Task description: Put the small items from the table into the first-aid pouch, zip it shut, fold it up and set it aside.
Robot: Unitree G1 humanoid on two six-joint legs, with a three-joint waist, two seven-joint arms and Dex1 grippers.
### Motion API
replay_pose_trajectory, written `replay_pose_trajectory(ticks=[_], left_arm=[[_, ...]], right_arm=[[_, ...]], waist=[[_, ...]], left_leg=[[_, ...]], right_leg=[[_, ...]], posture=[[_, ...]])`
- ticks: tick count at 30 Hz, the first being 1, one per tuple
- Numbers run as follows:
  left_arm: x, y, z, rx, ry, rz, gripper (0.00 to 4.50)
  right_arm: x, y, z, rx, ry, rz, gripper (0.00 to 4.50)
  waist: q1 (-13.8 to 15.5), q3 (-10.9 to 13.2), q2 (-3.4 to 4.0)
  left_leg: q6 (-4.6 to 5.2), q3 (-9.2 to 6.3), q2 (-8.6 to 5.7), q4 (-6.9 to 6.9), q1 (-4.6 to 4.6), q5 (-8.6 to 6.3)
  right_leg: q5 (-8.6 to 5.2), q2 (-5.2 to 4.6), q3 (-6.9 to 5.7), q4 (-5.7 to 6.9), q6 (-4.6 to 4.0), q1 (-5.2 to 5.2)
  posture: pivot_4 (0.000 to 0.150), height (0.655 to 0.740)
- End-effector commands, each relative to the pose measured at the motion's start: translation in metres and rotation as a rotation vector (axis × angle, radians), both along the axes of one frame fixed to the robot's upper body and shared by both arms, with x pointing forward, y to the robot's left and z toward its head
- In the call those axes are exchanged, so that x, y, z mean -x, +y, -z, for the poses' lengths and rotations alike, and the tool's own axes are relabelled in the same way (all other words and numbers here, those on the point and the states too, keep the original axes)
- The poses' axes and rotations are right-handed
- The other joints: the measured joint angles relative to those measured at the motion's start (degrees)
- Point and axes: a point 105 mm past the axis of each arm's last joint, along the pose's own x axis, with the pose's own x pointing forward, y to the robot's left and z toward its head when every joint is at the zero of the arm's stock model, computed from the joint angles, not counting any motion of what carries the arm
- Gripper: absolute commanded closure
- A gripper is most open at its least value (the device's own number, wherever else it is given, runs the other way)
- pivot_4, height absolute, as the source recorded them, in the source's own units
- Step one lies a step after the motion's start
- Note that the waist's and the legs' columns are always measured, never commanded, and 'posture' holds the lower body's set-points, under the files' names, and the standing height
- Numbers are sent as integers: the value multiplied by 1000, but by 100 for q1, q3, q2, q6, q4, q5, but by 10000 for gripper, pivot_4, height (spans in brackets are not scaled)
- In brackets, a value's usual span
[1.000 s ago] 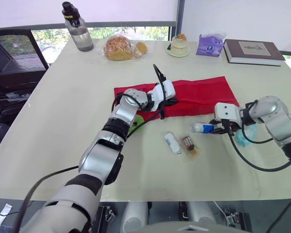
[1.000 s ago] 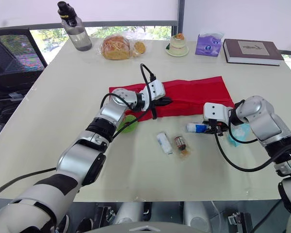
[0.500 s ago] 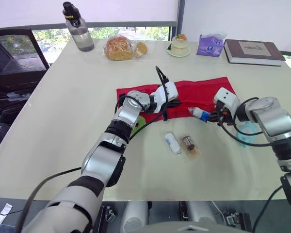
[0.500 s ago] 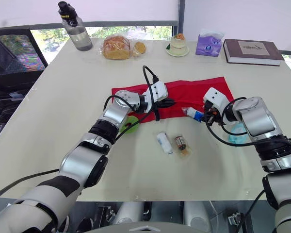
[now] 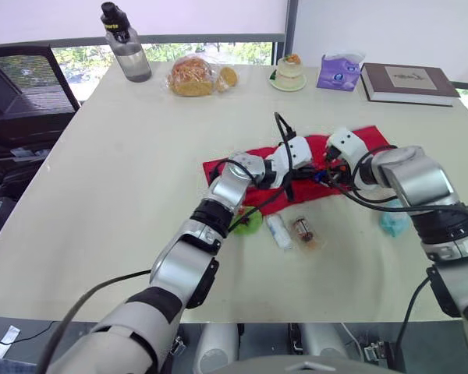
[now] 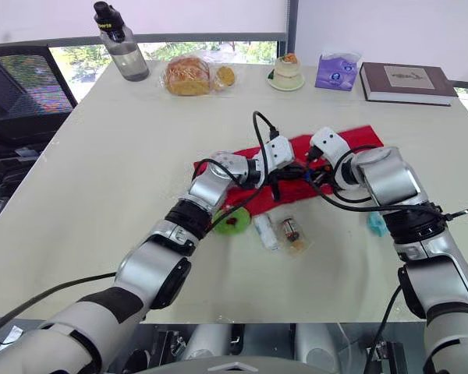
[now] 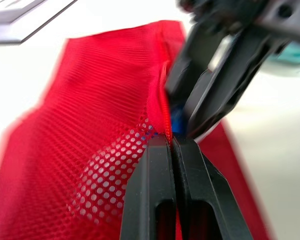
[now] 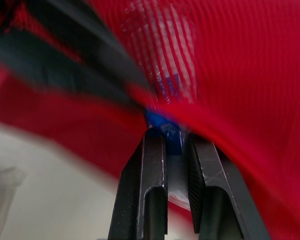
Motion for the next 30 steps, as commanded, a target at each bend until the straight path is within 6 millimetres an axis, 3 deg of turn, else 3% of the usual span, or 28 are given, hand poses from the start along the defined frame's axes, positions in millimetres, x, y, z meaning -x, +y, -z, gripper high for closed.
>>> replay_pose_trajectory(ticks=[1,5,9,10,15,26,28,30], left_arm=[[4,-11,-11,27,-30,26,45000],[2,-13,-11,33,-27,19,45000],[0,-13,-10,40,-20,7,45000],[0,-12,-10,42,-17,3,45000],[-3,-10,-7,67,33,-16,45000],[-11,-2,-4,76,73,-53,45000],[-11,-2,-4,77,77,-54,45000],[-11,-2,-4,77,79,-52,45000]], right_arm=[[-1,17,-21,-40,-58,-38,44980],[1,32,-28,-158,-31,-17,44980],[-2,29,-30,-252,-28,55,44980],[0,28,-30,-259,-25,55,34975],[12,16,-26,-262,-11,37,11595],[38,-25,-29,-170,-83,-56,11595],[40,-32,-22,-141,-95,-61,16878],[43,-33,-13,-126,-93,-69,26410]], waist=[[-12,0,0],[-9,0,1],[-6,0,1],[-6,0,1],[15,0,1],[0,0,1],[0,0,1],[-2,0,1]], left_leg=[[0,0,0,0,0,0],[0,-4,1,-3,0,0],[0,-3,0,-2,-2,0],[0,-2,0,-2,-2,0],[0,-4,-1,-4,-8,0],[1,-6,-1,-4,-9,-1],[1,-6,-1,-4,-9,-1],[1,-6,-1,-4,-9,-1]], right_leg=[[0,0,0,1,0,-2],[0,1,-1,6,0,-4],[0,1,0,4,0,-4],[0,0,0,4,0,-4],[0,-1,-5,-4,0,-4],[0,-1,-6,-5,1,-7],[-1,-1,-6,-6,1,-7],[-1,-1,-6,-6,1,-7]], posture=[[1500,7400],[1500,7400],[1500,7400],[1500,7400],[1500,7400],[1500,7400],[1500,7400],[1500,7400]])
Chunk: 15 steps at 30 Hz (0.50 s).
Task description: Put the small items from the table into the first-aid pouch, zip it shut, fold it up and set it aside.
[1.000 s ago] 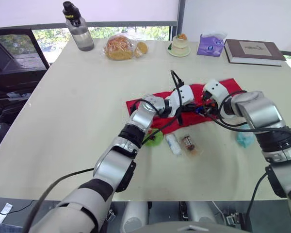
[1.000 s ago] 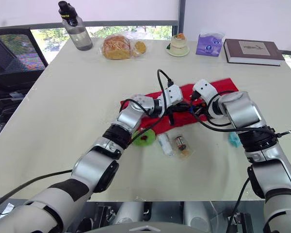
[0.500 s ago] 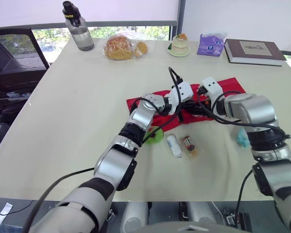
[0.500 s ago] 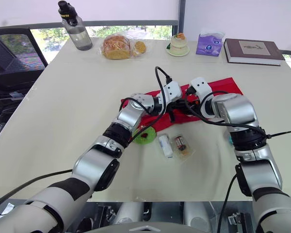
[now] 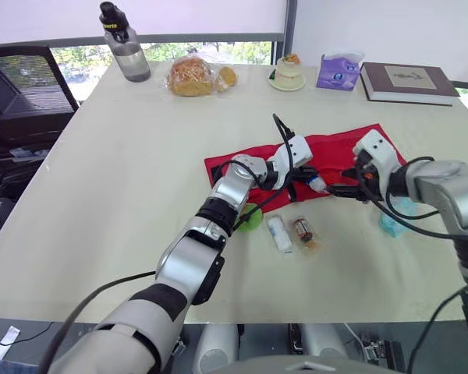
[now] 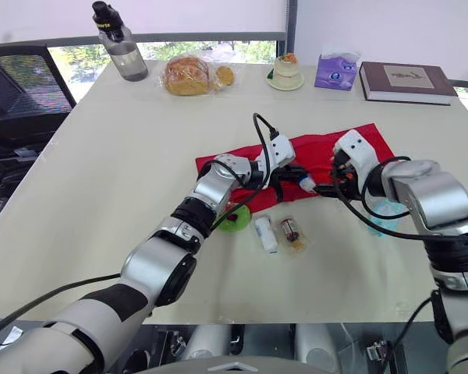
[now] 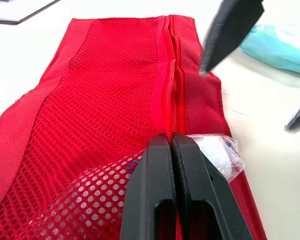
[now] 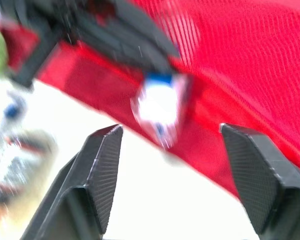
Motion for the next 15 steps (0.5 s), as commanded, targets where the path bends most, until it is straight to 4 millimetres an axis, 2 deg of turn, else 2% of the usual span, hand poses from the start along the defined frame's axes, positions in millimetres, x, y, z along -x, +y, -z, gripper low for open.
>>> replay_pose_trajectory(ticks=[1,4,15], left_arm=[[-1,-5,-13,24,-30,16,45000],[0,-5,-13,24,-30,20,45000],[0,-4,-15,26,-34,23,45000]], right_arm=[[3,3,-1,26,-68,-44,30317],[0,6,5,43,-84,-42,44448],[-17,33,14,12,-113,-52,44787]], waist=[[-10,0,0],[-18,0,0],[-17,0,0]], left_leg=[[0,1,0,0,1,0],[0,1,0,0,2,0],[0,1,0,0,1,0]], right_leg=[[0,0,1,0,0,0],[0,0,3,3,0,0],[0,1,2,1,0,0]], posture=[[1500,7400],[1500,7400],[1500,7400]])
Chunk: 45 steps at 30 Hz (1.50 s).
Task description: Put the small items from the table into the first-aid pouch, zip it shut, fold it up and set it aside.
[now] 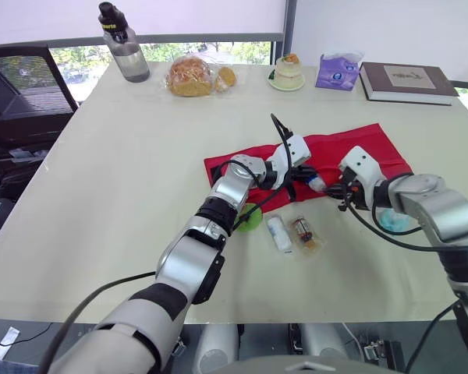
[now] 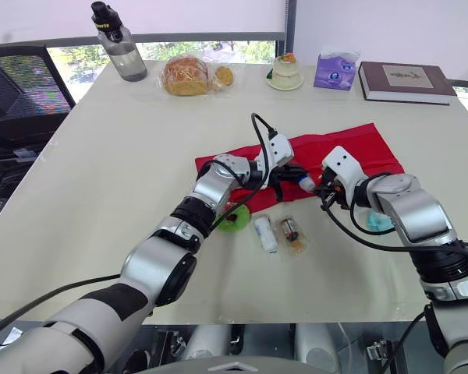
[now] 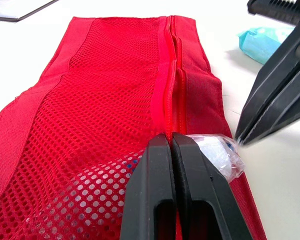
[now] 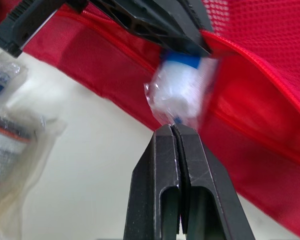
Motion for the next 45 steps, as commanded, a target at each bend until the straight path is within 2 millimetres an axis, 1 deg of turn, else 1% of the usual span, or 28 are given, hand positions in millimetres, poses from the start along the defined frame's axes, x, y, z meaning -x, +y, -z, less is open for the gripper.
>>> replay_pose_trajectory(ticks=[1,5,13,18,20,23,24,27,28,29,31,34,37,38,40,42,45], left_arm=[[1,-6,-16,26,-41,27,45000],[5,-8,-17,28,-41,49,45000],[8,-9,-16,29,-41,67,45000],[10,-9,-14,29,-42,73,45000],[8,-6,-15,29,-47,66,45000],[2,2,-16,25,-56,38,45000],[0,5,-16,24,-60,25,45000],[-6,13,-18,17,-76,-4,45000],[-8,16,-19,7,-95,-13,45000],[-10,19,-20,0,-110,-21,45000],[-13,23,-20,-11,-123,-34,45000],[-15,29,-17,-39,-155,-35,45000],[-17,35,-19,-30,-162,-48,45000],[-18,37,-19,-31,-164,-52,45000],[-20,44,-17,-50,-174,-61,45000],[-20,49,-16,-61,-176,-58,45000],[-20,57,-13,-80,-174,-50,45000]], right_arm=[[-13,10,-12,-5,-89,0,44787],[-28,15,-14,-1,-147,10,44787],[-43,31,-20,-60,-223,17,44787],[-45,39,-23,-125,-256,22,44787],[-41,35,-20,-126,-259,24,44787],[-31,24,-17,-125,-262,20,44787],[-26,21,-20,-135,-281,6,44787],[-8,15,-35,-221,-361,-44,44787],[-1,9,-44,-261,-397,-43,44787],[6,2,-52,-290,-433,-39,44787],[21,-14,-62,-324,-490,-24,44787],[47,-36,-65,-374,-493,-19,44787],[74,-65,-67,-382,-471,5,44787],[83,-73,-69,-387,-454,0,39625],[101,-90,-83,-437,-443,6,33588],[117,-101,-96,-454,-435,2,23560],[143,-115,-101,-393,-377,-35,8478]], waist=[[-23,0,0],[-7,0,0],[-6,0,1],[-9,0,1],[-7,0,1],[-1,0,2],[14,1,1],[9,1,1],[5,1,2],[2,1,2],[1,1,1],[11,1,1],[20,1,1],[22,1,1],[13,1,1],[-15,2,1],[-9,1,1]], left_leg=[[0,1,0,0,1,0],[0,0,1,1,2,0],[0,3,1,-2,0,0],[0,3,1,-2,1,0],[0,3,1,-2,1,0],[0,4,1,-2,-1,0],[0,4,1,-2,-1,0],[0,2,0,-3,-3,0],[0,0,0,-4,-3,0],[0,1,0,-4,-2,0],[0,-1,0,-4,-2,0],[0,0,0,-4,0,0],[0,0,0,-3,5,0],[0,1,0,-4,4,0],[0,2,0,-3,7,0],[0,4,0,-4,13,0],[0,2,2,-11,30,0]], right_leg=[[0,0,1,1,0,0],[0,1,0,4,0,0],[0,1,1,-1,0,-2],[0,1,2,2,0,-2],[0,1,2,2,0,-2],[0,1,2,0,0,-2],[0,1,2,-1,0,-2],[0,0,0,-4,0,-2],[0,0,-1,-4,0,-2],[0,0,0,-3,0,-2],[0,1,-1,-2,0,-1],[0,1,-1,-3,1,1],[0,1,-2,-5,1,9],[0,0,-1,-6,1,9],[0,0,1,-5,1,11],[0,0,5,-3,1,13],[0,3,8,-3,1,24]], posture=[[1500,7400],[1500,7400],[1500,7400],[1500,7400],[1500,7400],[1500,7400],[1500,7400],[1500,7400],[1500,7400],[1500,7400],[1500,7400],[1500,7400],[1500,7400],[1500,7400],[1500,7400],[1500,7400],[1500,7400]])
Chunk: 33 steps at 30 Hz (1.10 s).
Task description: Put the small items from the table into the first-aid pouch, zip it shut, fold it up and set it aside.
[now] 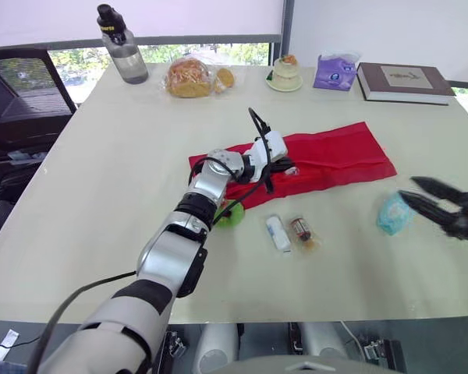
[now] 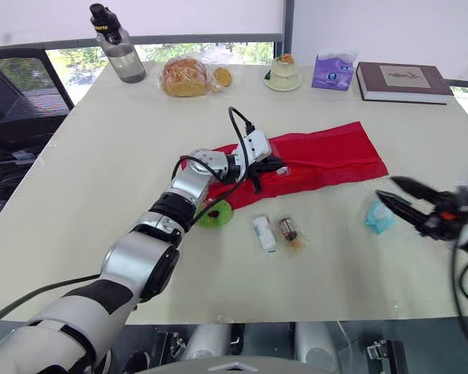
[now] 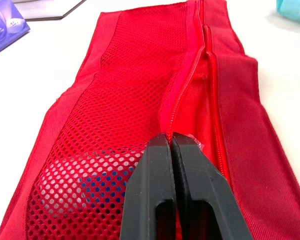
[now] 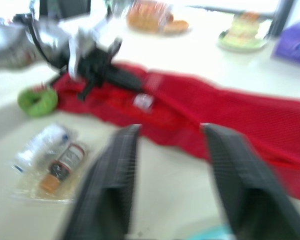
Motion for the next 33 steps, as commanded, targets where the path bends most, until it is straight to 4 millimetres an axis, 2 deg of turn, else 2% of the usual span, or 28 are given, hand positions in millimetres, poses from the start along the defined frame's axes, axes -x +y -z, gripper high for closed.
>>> replay_pose_trajectory(ticks=[1,2,9,20,27,31,33], left_arm=[[-2,9,-8,-21,-40,19,45000],[-1,13,-6,-34,-37,24,45000],[-2,21,-8,-78,-43,58,45000],[-7,32,-19,-101,-47,57,45000],[-8,36,-19,-103,-31,50,45000],[-5,39,-13,-126,-29,73,45000],[-3,40,-12,-130,-23,79,45000]], right_arm=[[32,-7,-19,63,1,-81,3987],[38,-10,-24,75,9,-86,452],[51,-13,-48,127,29,-120,452],[47,-3,-47,114,42,-167,452],[40,12,-43,130,37,-235,452],[18,40,-8,275,69,-227,452],[12,54,-2,258,48,-249,452]], waist=[[7,0,-1],[5,0,-1],[7,1,-7],[9,2,-8],[9,3,-8],[-15,4,-13],[7,5,-10]], left_leg=[[0,-2,0,-2,2,0],[0,-4,1,-3,2,0],[0,3,0,4,3,0],[-1,2,0,3,-4,0],[-1,1,0,5,-4,0],[-1,0,2,4,-1,0],[-1,-1,2,5,-4,0]], right_leg=[[0,0,-2,-1,0,2],[0,2,-3,-2,0,3],[2,2,8,-6,5,4],[2,2,6,-9,6,1],[2,1,5,-8,6,1],[2,3,5,-7,6,1],[2,4,3,-3,7,-2]], posture=[[1500,7400],[1500,7400],[1500,7400],[1500,7400],[1500,7400],[1500,7400],[1500,7400]])
